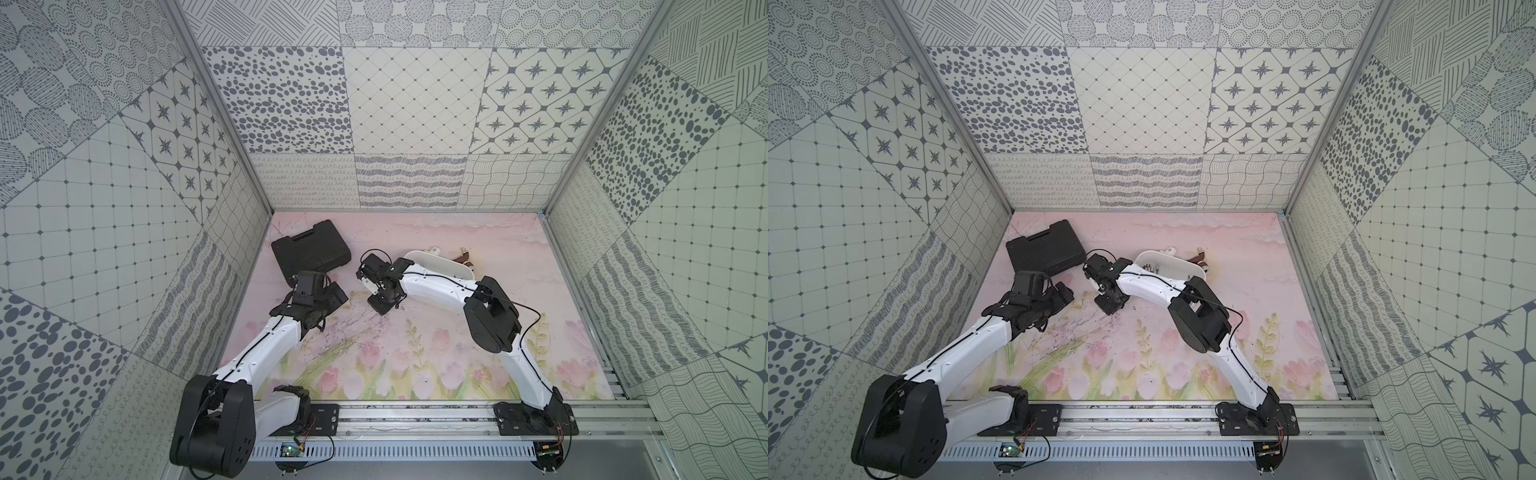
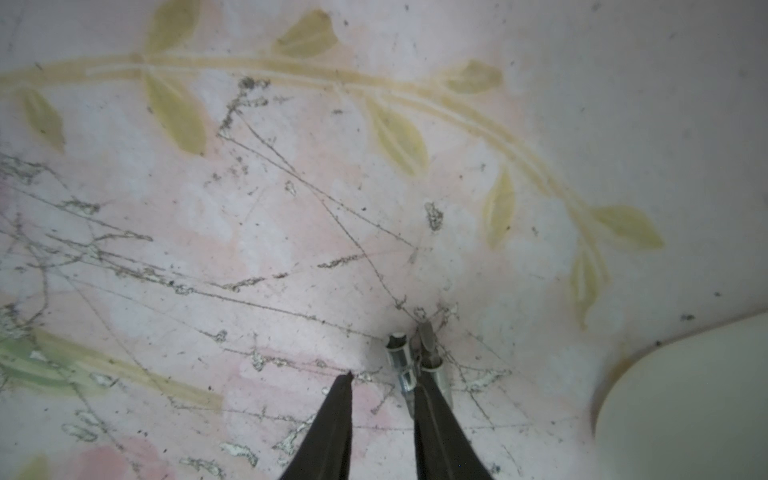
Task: Put the bit on the desktop into the storage box
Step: Pick up the screwdriver bit from the center of the board.
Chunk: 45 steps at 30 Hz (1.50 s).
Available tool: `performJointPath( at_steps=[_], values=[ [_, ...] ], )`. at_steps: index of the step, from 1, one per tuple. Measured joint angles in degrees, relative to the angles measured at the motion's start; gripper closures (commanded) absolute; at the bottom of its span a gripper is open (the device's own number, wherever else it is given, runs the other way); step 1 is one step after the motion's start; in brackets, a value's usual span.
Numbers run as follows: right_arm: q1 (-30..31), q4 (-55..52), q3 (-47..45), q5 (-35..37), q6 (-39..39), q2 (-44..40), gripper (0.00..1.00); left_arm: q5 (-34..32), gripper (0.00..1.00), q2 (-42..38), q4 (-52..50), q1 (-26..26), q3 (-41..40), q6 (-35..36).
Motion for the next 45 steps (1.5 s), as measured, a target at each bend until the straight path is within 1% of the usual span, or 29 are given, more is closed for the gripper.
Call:
performJointPath(
  at_steps=[16, 33, 42, 45],
  values=[
    [0.02, -0.26, 0.72, -0.13, 0.00, 1.07, 0.75, 0.02, 0.06, 0.31, 0.02, 0.00, 0.00, 0.00],
    [1.36, -1.40, 0.72, -0.28, 0.00, 1.07, 0.77, 0.02, 0.06, 0.31, 0.02, 0.00, 0.00, 0.00],
    [1.57, -1.46, 0.74, -0.31, 0.02, 1.95, 0.80, 0.04, 0.06, 0.31, 0.02, 0.02, 0.00, 0.00],
    [1.60, -1.49, 0.74, -0.31, 0.00, 1.95, 0.83, 0.04, 0.06, 0.31, 0.02, 0.04, 0.00, 0.00]
  ],
)
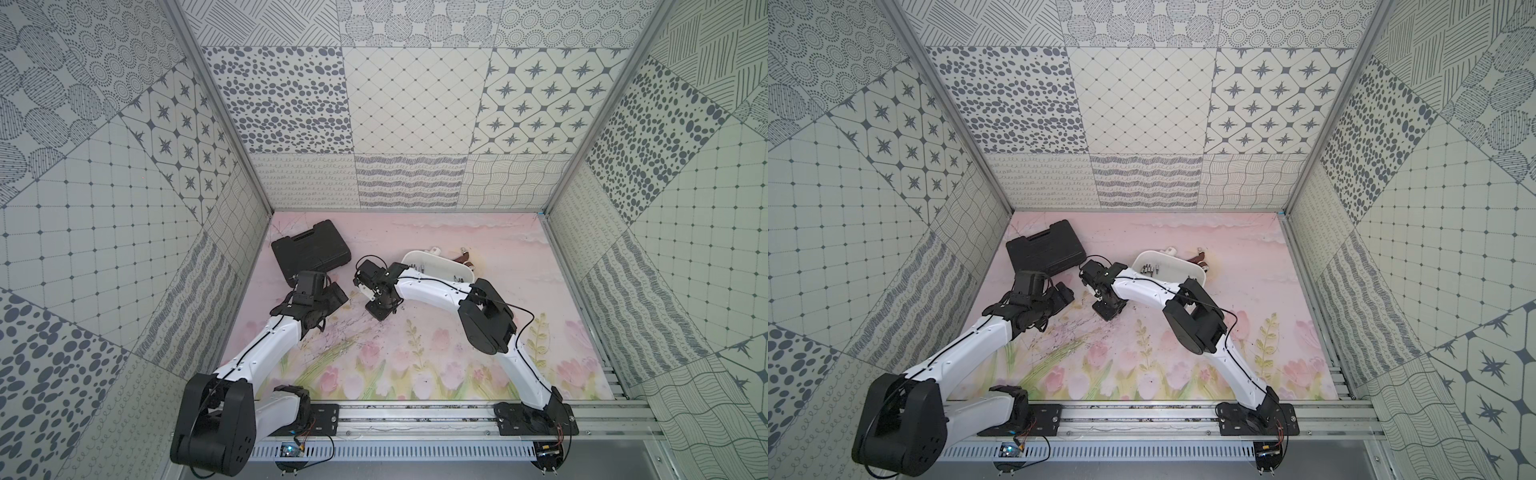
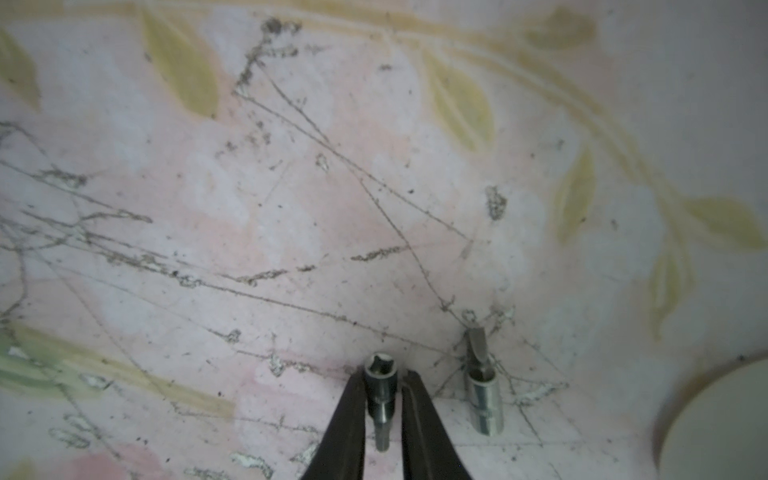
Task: Put the bit on the desktop into the storage box
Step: Pick up the screwdriver bit from the center of the board.
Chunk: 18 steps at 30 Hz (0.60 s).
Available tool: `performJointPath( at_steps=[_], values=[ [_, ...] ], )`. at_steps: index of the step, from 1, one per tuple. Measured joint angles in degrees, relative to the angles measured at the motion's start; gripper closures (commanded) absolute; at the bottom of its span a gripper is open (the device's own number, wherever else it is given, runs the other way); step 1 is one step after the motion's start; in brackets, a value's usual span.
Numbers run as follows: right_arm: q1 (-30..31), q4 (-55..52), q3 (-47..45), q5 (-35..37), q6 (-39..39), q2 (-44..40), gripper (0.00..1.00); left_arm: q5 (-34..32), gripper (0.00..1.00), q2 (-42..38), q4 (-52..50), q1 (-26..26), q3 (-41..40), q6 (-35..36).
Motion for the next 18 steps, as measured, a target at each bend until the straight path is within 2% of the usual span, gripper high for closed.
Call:
performJointPath(
  at_steps=[7, 18],
  values=[
    [-0.02, 0.00, 0.00, 0.04, 0.07, 0.00, 0.91, 0.00, 0.06, 0.00, 0.00, 0.00, 0.00, 0.00],
    [-0.02, 0.00, 0.00, 0.02, 0.24, -0.15, 0.92, 0.02, 0.06, -0.11, 0.00, 0.02, 0.00, 0.00]
  ],
)
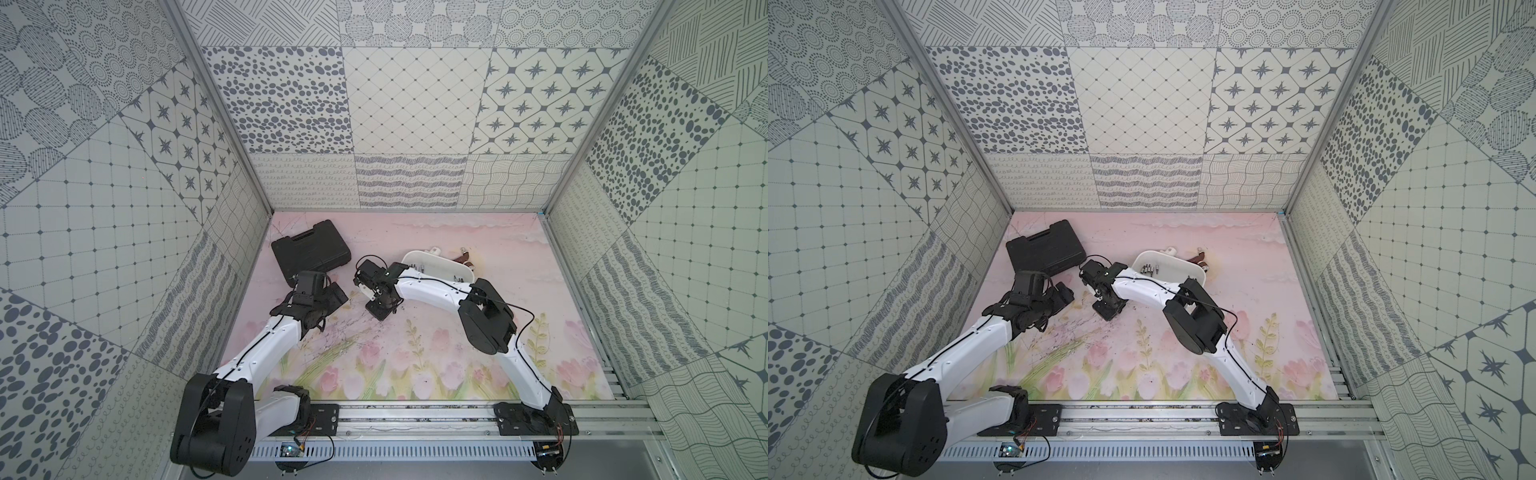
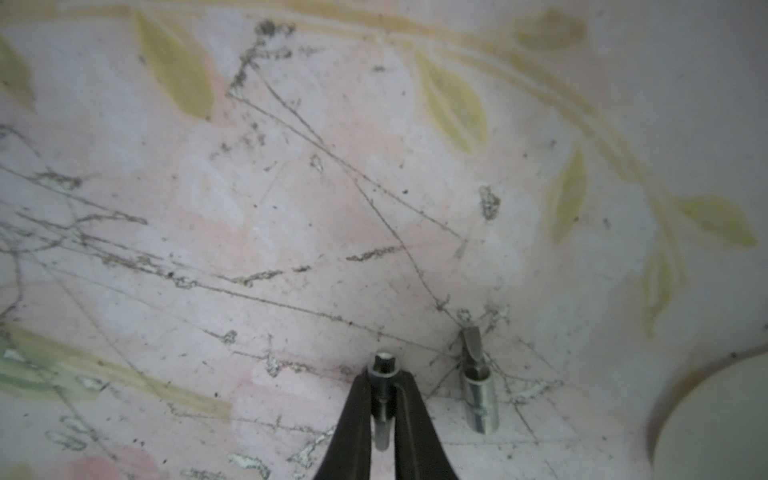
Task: Put the bit on the desktop into the storage box
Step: Pick up the screwdriver bit from the center of the board.
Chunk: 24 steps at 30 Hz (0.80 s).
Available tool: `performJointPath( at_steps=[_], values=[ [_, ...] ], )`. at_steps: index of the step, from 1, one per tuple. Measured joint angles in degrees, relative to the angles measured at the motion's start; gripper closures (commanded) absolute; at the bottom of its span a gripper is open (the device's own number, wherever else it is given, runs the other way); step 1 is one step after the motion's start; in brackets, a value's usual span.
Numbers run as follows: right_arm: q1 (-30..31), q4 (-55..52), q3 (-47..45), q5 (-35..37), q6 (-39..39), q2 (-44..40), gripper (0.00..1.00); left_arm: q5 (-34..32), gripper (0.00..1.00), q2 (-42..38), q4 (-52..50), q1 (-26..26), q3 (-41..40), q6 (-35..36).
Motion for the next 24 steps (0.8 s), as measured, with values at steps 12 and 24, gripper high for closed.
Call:
performJointPath(
  at_steps=[12, 24],
  values=[
    [-1.27, -0.61, -0.59, -0.09, 0.68, -7.85, 0.93, 0.15, 0.06, -0.31, -0.02, 0.00, 0.02, 0.00],
    [-9.44, -0.55, -6.05, 1.25, 1.09, -18.16, 0.93, 0.20, 0.06, -0.74, -0.02, 0.00, 0.02, 0.02]
  ],
)
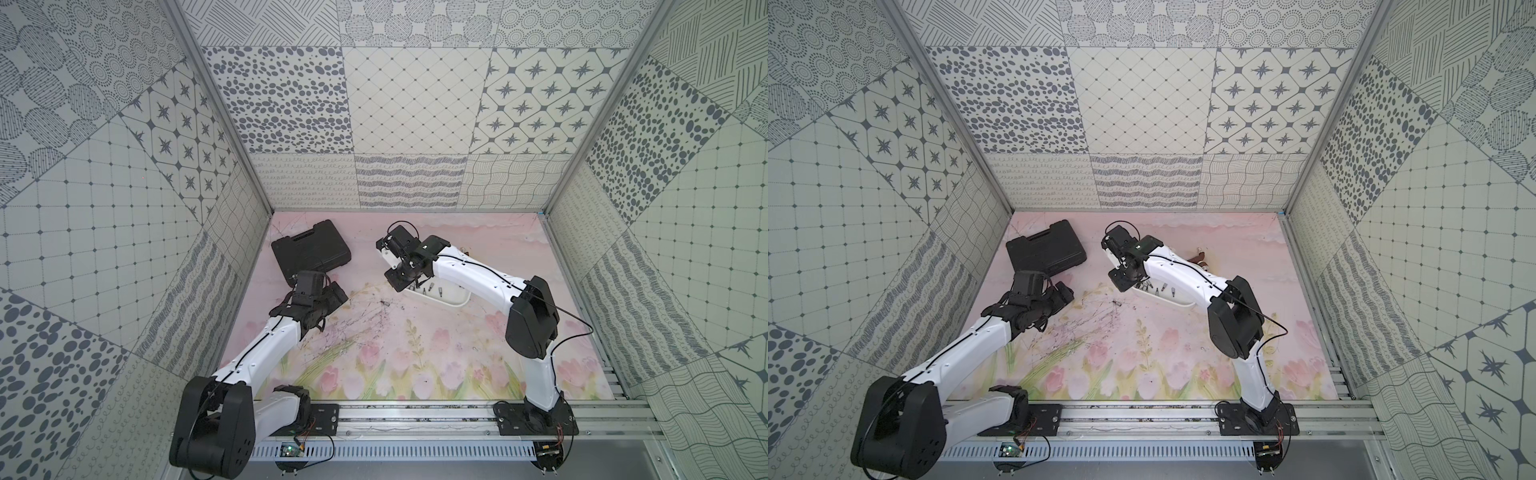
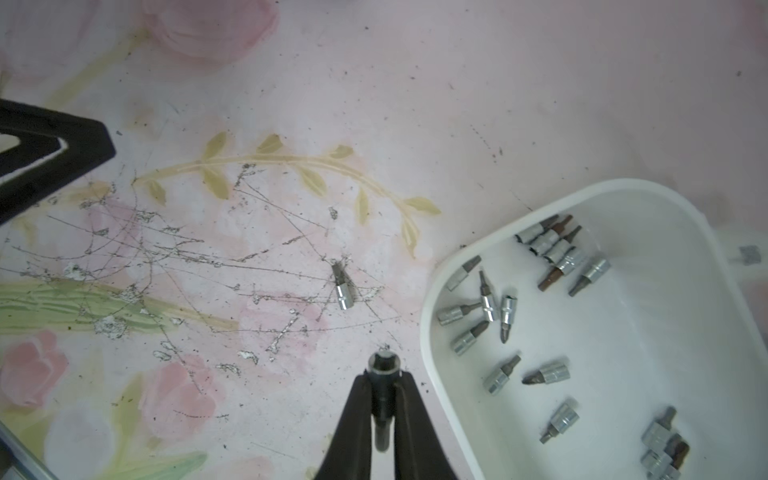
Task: Put the bit on the desktop into the storage box
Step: Place the screwdriver bit in the storage box.
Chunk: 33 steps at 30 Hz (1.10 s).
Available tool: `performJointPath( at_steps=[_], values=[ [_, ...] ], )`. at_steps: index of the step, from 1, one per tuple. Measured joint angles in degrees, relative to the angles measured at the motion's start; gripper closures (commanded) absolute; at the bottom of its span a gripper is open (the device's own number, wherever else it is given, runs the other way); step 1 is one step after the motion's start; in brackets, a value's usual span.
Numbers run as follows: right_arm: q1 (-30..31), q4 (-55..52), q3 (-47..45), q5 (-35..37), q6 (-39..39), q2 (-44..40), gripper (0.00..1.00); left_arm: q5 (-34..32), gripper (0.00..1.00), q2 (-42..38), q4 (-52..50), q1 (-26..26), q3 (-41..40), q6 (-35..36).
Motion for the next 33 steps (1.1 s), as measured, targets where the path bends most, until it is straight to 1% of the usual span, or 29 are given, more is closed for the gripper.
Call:
performJointPath(
  at_steps=[5, 11, 16, 21, 26, 33],
  values=[
    [-4.83, 0.04, -4.50, 0.79, 0.68, -2.38, 0.93, 0.02, 0.06, -0.07, 0.00, 0.00, 0.00, 0.02],
    [-9.84, 1.18, -10.40, 1.97, 1.14, -3.04, 0.93, 0.20, 0.06, -0.07, 0.00, 0.00, 0.02, 0.00],
    [-12.55, 2.86, -13.84, 1.99, 1.36, -3.04, 0.92, 0.61, 0.06, -0.02, 0.02, 0.00, 0.04, 0.00],
    [-13.68, 5.42, -14.45, 2.49, 1.70, -2.80, 0.92, 1.03, 0.06, 0.15, 0.02, 0.00, 0.24, 0.00],
    [-14.21, 7.65, -14.56, 3.48, 2.14, -0.83, 0.91, 1.25, 0.06, 0.33, 0.04, 0.00, 0.26, -0.02],
    [-14.32, 8.15, -15.17, 4.57, 2.38, 0.72, 0.88, 1.46, 0.06, 0.61, 0.07, 0.00, 0.28, -0.02]
  ],
)
